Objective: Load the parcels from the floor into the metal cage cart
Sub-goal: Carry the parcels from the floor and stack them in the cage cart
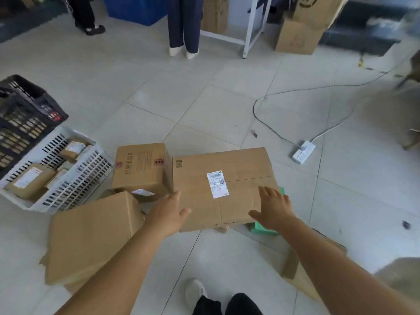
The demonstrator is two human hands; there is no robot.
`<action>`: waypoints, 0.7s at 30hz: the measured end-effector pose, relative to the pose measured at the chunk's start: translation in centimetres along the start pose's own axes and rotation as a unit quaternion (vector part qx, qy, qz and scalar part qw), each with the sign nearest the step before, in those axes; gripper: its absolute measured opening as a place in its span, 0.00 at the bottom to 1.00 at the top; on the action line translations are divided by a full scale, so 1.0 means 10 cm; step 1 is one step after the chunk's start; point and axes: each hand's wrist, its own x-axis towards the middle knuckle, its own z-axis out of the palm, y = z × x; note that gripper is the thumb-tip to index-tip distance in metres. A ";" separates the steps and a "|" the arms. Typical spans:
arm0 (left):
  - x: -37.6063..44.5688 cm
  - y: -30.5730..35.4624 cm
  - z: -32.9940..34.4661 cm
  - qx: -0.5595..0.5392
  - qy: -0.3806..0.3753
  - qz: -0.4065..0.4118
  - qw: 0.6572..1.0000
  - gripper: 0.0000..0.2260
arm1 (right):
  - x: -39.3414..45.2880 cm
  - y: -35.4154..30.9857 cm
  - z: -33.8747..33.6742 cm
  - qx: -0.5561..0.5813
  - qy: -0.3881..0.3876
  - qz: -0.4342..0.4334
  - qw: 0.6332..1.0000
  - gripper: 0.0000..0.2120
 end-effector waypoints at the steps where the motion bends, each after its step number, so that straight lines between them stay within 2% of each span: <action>1: 0.10 0.01 0.00 -0.003 -0.005 -0.004 1.000 0.29 | 0.09 0.04 0.02 0.003 -0.003 0.009 1.000 0.39; 6: 0.67 0.00 0.14 0.008 -0.030 -0.027 0.999 0.26 | 0.63 0.32 0.16 0.014 -0.009 0.047 0.999 0.39; 15: 1.73 -0.10 0.77 0.031 -0.050 -0.105 0.993 0.31 | 1.74 0.95 0.68 0.009 -0.074 0.075 0.994 0.37; 21: 2.31 -0.35 1.29 -0.018 -0.072 -0.162 0.984 0.37 | 2.43 1.21 1.14 0.036 -0.092 0.091 0.991 0.40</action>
